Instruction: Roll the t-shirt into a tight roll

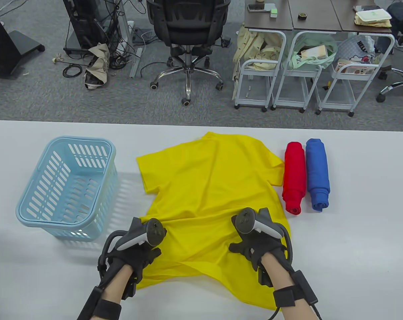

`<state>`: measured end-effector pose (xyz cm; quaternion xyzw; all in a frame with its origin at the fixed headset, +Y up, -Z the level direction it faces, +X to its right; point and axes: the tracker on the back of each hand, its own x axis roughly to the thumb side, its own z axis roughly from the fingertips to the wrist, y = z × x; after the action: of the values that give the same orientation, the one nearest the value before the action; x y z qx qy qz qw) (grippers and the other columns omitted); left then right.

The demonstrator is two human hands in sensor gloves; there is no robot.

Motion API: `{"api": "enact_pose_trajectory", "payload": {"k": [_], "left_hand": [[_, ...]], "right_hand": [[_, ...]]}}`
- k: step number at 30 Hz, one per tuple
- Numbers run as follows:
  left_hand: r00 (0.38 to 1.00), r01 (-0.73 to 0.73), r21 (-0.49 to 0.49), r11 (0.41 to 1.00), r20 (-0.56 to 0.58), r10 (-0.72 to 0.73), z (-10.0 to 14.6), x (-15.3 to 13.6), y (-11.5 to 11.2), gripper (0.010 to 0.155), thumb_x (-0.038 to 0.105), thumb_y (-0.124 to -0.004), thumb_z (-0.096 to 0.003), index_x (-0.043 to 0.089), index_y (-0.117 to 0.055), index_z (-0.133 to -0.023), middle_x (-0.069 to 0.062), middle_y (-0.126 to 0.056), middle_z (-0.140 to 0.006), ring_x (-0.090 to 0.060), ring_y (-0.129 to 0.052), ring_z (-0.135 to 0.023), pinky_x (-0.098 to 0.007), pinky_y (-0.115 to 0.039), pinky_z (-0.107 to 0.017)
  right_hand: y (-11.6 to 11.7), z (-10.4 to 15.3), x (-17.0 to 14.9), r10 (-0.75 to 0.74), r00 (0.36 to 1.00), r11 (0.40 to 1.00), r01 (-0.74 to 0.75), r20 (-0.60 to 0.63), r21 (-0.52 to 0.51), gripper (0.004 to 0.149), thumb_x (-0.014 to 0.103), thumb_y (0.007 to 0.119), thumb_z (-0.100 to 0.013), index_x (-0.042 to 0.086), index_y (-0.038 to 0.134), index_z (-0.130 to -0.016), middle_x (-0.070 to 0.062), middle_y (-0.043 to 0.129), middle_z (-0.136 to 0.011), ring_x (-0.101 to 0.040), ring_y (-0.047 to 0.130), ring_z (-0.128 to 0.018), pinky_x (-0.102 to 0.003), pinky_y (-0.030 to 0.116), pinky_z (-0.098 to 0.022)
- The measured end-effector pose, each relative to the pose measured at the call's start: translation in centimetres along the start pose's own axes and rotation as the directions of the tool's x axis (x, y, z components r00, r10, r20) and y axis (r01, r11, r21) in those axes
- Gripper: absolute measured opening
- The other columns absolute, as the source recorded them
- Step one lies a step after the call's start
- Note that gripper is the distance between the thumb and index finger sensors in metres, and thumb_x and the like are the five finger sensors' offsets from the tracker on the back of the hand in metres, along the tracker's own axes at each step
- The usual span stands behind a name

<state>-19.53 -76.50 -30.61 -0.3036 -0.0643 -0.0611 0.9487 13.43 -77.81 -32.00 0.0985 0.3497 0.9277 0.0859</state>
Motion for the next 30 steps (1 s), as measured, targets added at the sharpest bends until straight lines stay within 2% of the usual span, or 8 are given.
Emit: {"api": "enact_pose_trajectory", "payload": {"k": [5, 8, 11, 18, 21, 24, 27, 30], "left_hand": [[0.969, 0.222, 0.189, 0.957, -0.148, -0.195, -0.1, 0.9, 1.0, 0.065, 0.043, -0.062, -0.0603, 0.037, -0.028, -0.115, -0.006, -0.027, -0.127, -0.037, -0.035, -0.117, -0.064, -0.045, -0.079], [0.992, 0.04, 0.082, 0.996, 0.113, -0.049, 1.0, 1.2, 0.9, 0.07, 0.05, -0.071, -0.0546, 0.037, -0.038, -0.115, -0.005, -0.042, -0.126, -0.034, -0.052, -0.115, -0.062, -0.052, -0.078], [0.962, -0.175, -0.055, 0.983, 0.203, 0.183, 1.7, 0.3, 0.2, 0.077, 0.059, -0.072, -0.0498, 0.039, -0.039, -0.116, -0.009, -0.029, -0.128, -0.041, -0.034, -0.116, -0.065, -0.045, -0.079], [0.988, 0.062, -0.114, 0.992, 0.148, -0.045, 1.3, 0.8, -0.9, 0.1, 0.066, -0.074, -0.0437, 0.036, -0.01, -0.114, -0.013, -0.003, -0.122, -0.047, -0.013, -0.111, -0.067, -0.037, -0.079], [0.98, 0.165, 0.112, 0.98, 0.097, -0.176, 2.6, 2.2, -0.1, 0.094, 0.057, -0.078, -0.0471, 0.034, -0.018, -0.116, -0.019, 0.0, -0.12, -0.047, -0.017, -0.112, -0.066, -0.038, -0.079], [0.9, 0.42, 0.35, 0.837, -0.04, -0.435, 3.2, 4.0, 0.2, 0.079, 0.05, -0.079, -0.0505, 0.041, -0.033, -0.114, -0.015, -0.014, -0.124, -0.037, -0.042, -0.113, -0.06, -0.048, -0.08], [0.945, 0.246, 0.308, 0.919, 0.136, -0.298, 2.5, 4.4, -0.6, 0.055, 0.032, -0.077, -0.0544, 0.038, -0.056, -0.105, 0.0, -0.068, -0.111, -0.016, -0.087, -0.089, -0.049, -0.068, -0.075], [0.976, 0.038, 0.137, 0.99, 0.208, -0.067, 2.4, 3.4, -0.2, 0.058, 0.049, -0.068, -0.0558, 0.035, -0.053, -0.11, -0.011, -0.054, -0.118, -0.031, -0.072, -0.098, -0.058, -0.057, -0.078]], "right_hand": [[0.0, 0.2, -0.3, 0.006, 1.0, 1.0, -0.006, 0.002, -0.023, 0.098, 0.049, 0.086, -0.044, 0.03, 0.017, -0.111, -0.005, 0.001, -0.114, -0.033, 0.0, -0.108, -0.06, 0.018, -0.074], [0.0, -0.3, -0.8, -0.006, 0.999, 0.998, 0.003, -0.046, -0.063, 0.079, 0.047, 0.067, -0.055, 0.029, 0.013, -0.111, -0.004, 0.0, -0.114, -0.033, -0.001, -0.108, -0.06, 0.016, -0.074], [-0.2, -0.4, -1.5, -0.048, 0.996, 0.995, 0.042, -0.071, -0.09, 0.073, 0.044, 0.061, -0.057, 0.029, 0.013, -0.111, -0.003, 0.0, -0.114, -0.032, -0.002, -0.108, -0.06, 0.015, -0.074], [-0.2, -0.2, -2.0, -0.056, 0.996, 0.995, 0.049, -0.076, -0.09, 0.073, 0.043, 0.063, -0.057, 0.03, 0.015, -0.111, -0.002, 0.001, -0.114, -0.031, -0.001, -0.108, -0.059, 0.016, -0.074], [-0.2, -0.1, -2.2, -0.059, 0.995, 0.994, 0.05, -0.086, -0.095, 0.073, 0.043, 0.062, -0.057, 0.029, 0.014, -0.111, -0.003, 0.001, -0.114, -0.032, -0.001, -0.108, -0.059, 0.016, -0.074], [-0.1, 0.0, -2.3, -0.067, 0.993, 0.993, 0.057, -0.093, -0.099, 0.072, 0.042, 0.061, -0.057, 0.029, 0.014, -0.111, -0.004, 0.0, -0.114, -0.032, -0.002, -0.108, -0.06, 0.015, -0.074], [-0.1, 0.1, -2.3, -0.064, 0.993, 0.993, 0.055, -0.097, -0.1, 0.071, 0.041, 0.06, -0.058, 0.029, 0.014, -0.111, -0.004, 0.0, -0.114, -0.033, -0.002, -0.108, -0.06, 0.015, -0.074], [-0.2, 0.2, -2.6, -0.076, 0.992, 0.993, 0.066, -0.099, -0.101, 0.071, 0.041, 0.06, -0.058, 0.029, 0.014, -0.111, -0.003, 0.0, -0.114, -0.032, -0.002, -0.108, -0.06, 0.015, -0.074]]}}
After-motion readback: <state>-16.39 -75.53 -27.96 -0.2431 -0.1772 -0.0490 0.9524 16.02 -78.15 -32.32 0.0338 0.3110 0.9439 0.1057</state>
